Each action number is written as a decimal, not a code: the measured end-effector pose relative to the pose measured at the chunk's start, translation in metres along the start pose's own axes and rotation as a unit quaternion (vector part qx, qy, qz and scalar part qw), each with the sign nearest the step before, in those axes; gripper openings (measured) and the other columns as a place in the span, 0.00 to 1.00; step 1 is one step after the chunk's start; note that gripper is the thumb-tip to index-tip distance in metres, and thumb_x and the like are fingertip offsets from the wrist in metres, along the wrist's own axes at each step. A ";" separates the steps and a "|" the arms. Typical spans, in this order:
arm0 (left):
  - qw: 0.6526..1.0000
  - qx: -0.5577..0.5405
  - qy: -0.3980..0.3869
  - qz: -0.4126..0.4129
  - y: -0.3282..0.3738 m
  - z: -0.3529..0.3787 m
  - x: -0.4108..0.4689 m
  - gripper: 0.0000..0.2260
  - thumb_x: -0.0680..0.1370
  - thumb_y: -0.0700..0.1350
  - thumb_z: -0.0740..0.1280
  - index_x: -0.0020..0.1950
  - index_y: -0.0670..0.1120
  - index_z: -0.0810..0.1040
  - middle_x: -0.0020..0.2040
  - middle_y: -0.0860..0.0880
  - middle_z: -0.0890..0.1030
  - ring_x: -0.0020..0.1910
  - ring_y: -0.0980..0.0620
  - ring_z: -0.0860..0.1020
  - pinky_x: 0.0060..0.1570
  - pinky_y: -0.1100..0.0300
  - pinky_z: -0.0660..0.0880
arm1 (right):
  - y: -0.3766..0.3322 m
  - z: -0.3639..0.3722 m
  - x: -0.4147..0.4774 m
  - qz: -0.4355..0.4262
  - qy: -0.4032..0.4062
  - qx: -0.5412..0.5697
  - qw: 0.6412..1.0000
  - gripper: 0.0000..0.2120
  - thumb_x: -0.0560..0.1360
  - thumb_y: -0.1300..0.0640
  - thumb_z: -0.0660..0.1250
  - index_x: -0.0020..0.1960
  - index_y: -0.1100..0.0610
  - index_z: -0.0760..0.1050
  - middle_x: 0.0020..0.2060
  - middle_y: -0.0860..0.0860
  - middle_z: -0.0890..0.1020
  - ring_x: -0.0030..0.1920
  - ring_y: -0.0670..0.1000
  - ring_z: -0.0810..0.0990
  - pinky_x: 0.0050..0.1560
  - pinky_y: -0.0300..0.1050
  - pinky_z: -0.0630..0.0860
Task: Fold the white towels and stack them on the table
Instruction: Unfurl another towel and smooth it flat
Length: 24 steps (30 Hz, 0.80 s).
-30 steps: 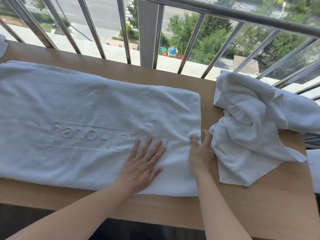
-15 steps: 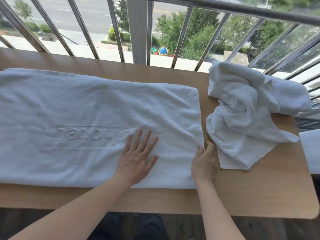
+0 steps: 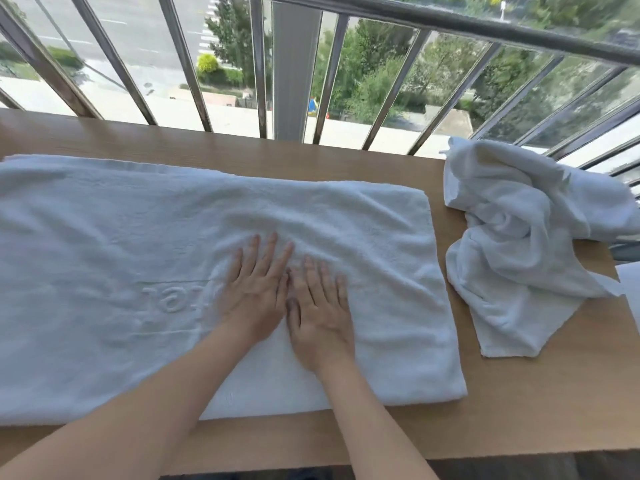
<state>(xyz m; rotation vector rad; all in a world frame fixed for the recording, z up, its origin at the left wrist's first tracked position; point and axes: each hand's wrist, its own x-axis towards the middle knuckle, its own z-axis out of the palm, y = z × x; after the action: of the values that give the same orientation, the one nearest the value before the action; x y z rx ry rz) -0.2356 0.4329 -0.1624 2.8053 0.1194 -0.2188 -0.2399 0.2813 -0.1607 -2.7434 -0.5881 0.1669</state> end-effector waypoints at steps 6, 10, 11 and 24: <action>0.999 0.044 0.012 0.029 0.001 0.007 0.004 0.27 0.82 0.56 0.48 0.82 0.55 0.53 0.83 0.51 0.53 0.81 0.43 0.50 0.77 0.40 0.50 | 0.071 -0.024 0.048 0.090 -0.003 -0.055 0.994 0.29 0.82 0.41 0.47 0.81 0.39 0.47 0.82 0.46 0.46 0.81 0.48 0.39 0.80 0.54 0.41; 0.999 0.047 0.005 0.024 0.008 -0.004 0.007 0.28 0.80 0.55 0.50 0.81 0.53 0.60 0.81 0.50 0.59 0.80 0.41 0.56 0.76 0.38 0.54 | 0.108 -0.039 0.074 0.134 -0.024 -0.070 0.988 0.29 0.81 0.37 0.43 0.80 0.36 0.39 0.81 0.43 0.38 0.79 0.46 0.33 0.79 0.52 0.37; 0.998 0.050 0.005 0.025 0.009 -0.006 0.006 0.28 0.80 0.55 0.51 0.80 0.53 0.61 0.81 0.50 0.61 0.80 0.41 0.57 0.76 0.37 0.54 | 0.118 -0.043 0.080 0.147 -0.028 -0.073 0.986 0.29 0.80 0.36 0.41 0.80 0.36 0.37 0.80 0.43 0.36 0.79 0.46 0.33 0.79 0.51 0.35; 0.998 0.059 0.021 0.023 0.010 -0.009 0.010 0.28 0.79 0.54 0.53 0.80 0.48 0.64 0.79 0.51 0.65 0.79 0.42 0.60 0.75 0.38 0.57 | 0.049 -0.027 0.114 -0.036 -0.034 -0.006 0.999 0.27 0.82 0.47 0.49 0.81 0.40 0.52 0.82 0.47 0.50 0.81 0.52 0.43 0.79 0.58 0.37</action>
<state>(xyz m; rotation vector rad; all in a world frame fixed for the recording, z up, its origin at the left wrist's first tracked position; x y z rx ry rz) -0.2230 0.4269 -0.1523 2.9278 0.0521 -0.1618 -0.1129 0.2786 -0.1571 -2.7315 -0.7071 0.2417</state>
